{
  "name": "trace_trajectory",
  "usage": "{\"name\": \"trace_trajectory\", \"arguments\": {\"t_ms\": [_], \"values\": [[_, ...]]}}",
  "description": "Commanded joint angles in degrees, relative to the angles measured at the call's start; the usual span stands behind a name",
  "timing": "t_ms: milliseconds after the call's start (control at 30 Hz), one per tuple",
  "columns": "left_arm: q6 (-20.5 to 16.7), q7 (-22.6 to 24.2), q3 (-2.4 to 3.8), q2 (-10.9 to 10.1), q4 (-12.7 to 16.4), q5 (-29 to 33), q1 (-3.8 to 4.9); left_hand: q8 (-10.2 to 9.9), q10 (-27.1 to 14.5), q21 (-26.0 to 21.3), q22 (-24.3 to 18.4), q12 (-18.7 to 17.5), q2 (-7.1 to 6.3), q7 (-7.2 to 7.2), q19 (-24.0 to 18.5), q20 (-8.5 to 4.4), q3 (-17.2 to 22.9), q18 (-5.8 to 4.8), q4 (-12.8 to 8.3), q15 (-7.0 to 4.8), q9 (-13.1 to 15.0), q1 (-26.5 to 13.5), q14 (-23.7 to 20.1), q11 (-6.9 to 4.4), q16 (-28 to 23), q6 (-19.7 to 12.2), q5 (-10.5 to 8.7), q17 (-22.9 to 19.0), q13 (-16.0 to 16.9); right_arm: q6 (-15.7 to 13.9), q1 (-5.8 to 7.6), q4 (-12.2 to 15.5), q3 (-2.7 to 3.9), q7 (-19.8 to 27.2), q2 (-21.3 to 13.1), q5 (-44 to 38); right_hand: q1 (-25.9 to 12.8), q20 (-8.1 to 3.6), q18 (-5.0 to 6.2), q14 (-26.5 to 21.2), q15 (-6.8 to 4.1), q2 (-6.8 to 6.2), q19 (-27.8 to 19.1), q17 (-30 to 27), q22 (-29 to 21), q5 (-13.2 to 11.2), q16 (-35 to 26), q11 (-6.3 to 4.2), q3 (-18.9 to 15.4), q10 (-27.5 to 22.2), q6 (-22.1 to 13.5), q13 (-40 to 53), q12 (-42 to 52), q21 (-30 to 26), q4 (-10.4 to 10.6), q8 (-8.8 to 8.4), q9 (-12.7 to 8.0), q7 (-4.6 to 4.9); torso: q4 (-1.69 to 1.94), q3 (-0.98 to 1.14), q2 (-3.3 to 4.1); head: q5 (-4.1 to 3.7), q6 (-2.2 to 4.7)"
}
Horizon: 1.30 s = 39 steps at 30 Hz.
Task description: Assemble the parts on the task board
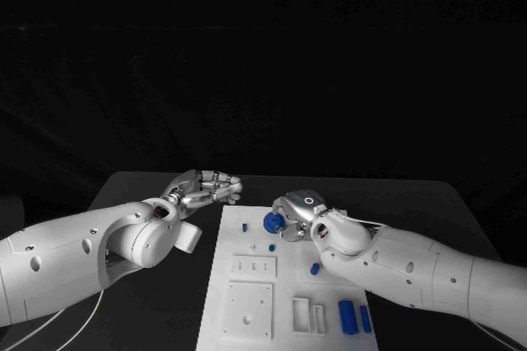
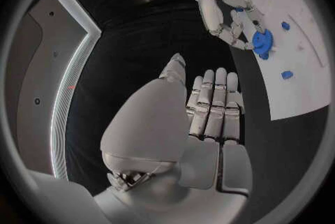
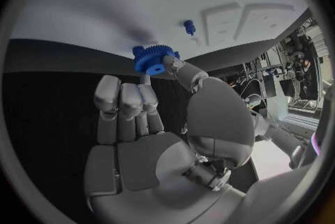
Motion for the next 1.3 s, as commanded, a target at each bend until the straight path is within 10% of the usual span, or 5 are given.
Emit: {"name": "trace_trajectory", "arguments": {"t_ms": [33, 1300], "values": [[0.5, 0.5, 0.04, 0.2, 0.0, -0.2, 0.09, -0.3, -0.2, -0.4, 1.1, -0.3, 0.06, 0.55, -0.3, 0.21, -0.1, 0.66, 0.1, 0.00, -0.1, 0.4, 0.2, 0.04, -0.4, -0.2, 0.09, 0.1, -0.1, 1.1, -0.15, -0.4, -0.16, -0.3, 0.5, -1.2, 0.1, -0.23, 5.75, 0.0, -0.22, -0.41, 0.2, 0.1, 0.9, -0.3, -0.4, 0.17, 0.0, 0.2, 3.1, -0.1, -0.2, 0.2, 0.2, 0.14, 0.9, 1.76, 0.02, -0.05, 0.04, 0.11, -0.09], [0.8, 0.1, 0.04, 0.9, -0.4, -0.2, 0.09, -0.3, -0.3, -0.4, 1.1, -0.3, 0.08, 0.57, -0.3, 0.23, -0.1, 0.65, 0.1, 0.02, -0.1, 0.4, 0.3, 0.05, -0.5, -0.2, 0.08, 0.1, -0.1, 4.0, -0.45, -4.4, -0.92, -2.3, 4.7, -1.1, 0.1, -0.10, 5.75, 0.0, 1.23, -2.09, -0.3, 0.1, 0.7, -6.4, -1.3, 1.77, -0.3, -4.0, -1.7, -2.7, -4.0, -0.4, 1.6, -2.96, -0.3, 3.47, -0.27, 0.13, -0.02, 0.59, -0.11]]}}
